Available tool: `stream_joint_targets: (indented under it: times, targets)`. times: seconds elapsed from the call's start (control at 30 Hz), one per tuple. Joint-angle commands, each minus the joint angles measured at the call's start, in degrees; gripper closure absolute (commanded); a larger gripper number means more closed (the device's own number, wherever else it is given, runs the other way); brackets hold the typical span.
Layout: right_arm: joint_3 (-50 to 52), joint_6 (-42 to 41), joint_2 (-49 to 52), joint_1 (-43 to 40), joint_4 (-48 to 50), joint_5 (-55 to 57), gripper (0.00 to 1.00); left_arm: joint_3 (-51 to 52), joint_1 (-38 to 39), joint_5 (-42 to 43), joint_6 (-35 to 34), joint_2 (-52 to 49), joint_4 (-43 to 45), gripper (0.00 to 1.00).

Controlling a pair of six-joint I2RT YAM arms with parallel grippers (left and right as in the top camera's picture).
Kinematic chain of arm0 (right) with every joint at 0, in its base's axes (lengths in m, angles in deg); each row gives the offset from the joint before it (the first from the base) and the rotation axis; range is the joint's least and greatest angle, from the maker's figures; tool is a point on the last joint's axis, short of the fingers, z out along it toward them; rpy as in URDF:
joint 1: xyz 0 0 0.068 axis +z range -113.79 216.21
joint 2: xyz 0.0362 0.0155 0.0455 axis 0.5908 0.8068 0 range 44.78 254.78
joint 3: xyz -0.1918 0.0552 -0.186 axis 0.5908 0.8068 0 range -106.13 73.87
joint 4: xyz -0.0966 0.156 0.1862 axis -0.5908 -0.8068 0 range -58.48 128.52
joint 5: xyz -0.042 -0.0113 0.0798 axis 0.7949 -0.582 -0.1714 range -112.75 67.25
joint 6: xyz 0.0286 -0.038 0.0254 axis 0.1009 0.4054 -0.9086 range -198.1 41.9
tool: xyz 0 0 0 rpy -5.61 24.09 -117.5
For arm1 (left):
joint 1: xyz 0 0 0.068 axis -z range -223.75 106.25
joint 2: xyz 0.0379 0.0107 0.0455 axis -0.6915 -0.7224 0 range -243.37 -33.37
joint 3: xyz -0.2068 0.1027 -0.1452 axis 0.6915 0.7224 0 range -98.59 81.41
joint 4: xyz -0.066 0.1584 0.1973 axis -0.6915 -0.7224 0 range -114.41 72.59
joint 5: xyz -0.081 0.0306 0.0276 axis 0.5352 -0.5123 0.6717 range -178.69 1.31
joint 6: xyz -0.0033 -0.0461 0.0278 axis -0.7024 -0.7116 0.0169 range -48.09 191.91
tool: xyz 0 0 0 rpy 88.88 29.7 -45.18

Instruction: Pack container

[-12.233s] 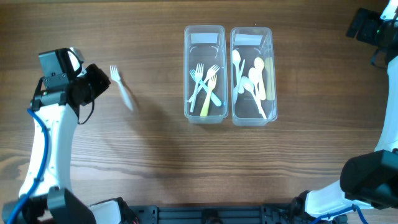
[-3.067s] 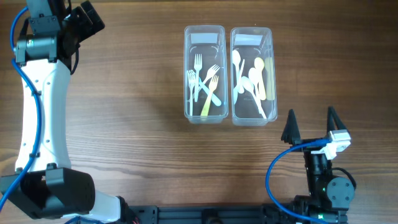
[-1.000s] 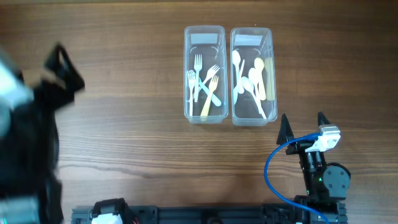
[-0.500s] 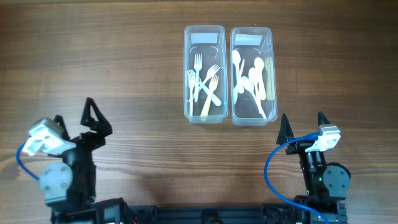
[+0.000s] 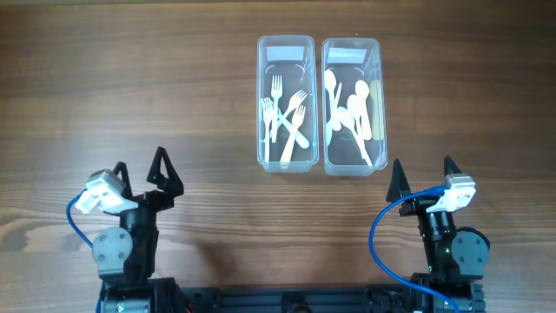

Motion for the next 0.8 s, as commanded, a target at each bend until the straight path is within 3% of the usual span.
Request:
stream_joint_targets:
  times: [0.0,0.77]
  targets:
    - [-0.02,0.42,0.02,0.28,0.24,-0.44,0.00,3.06,1.36,0.90,-0.50,2.43,0.24,0.00]
    - [0.00,0.42,0.02,0.28,0.24,-0.44,0.00,10.71,1.84,0.87,-0.22,11.04,0.15,0.00]
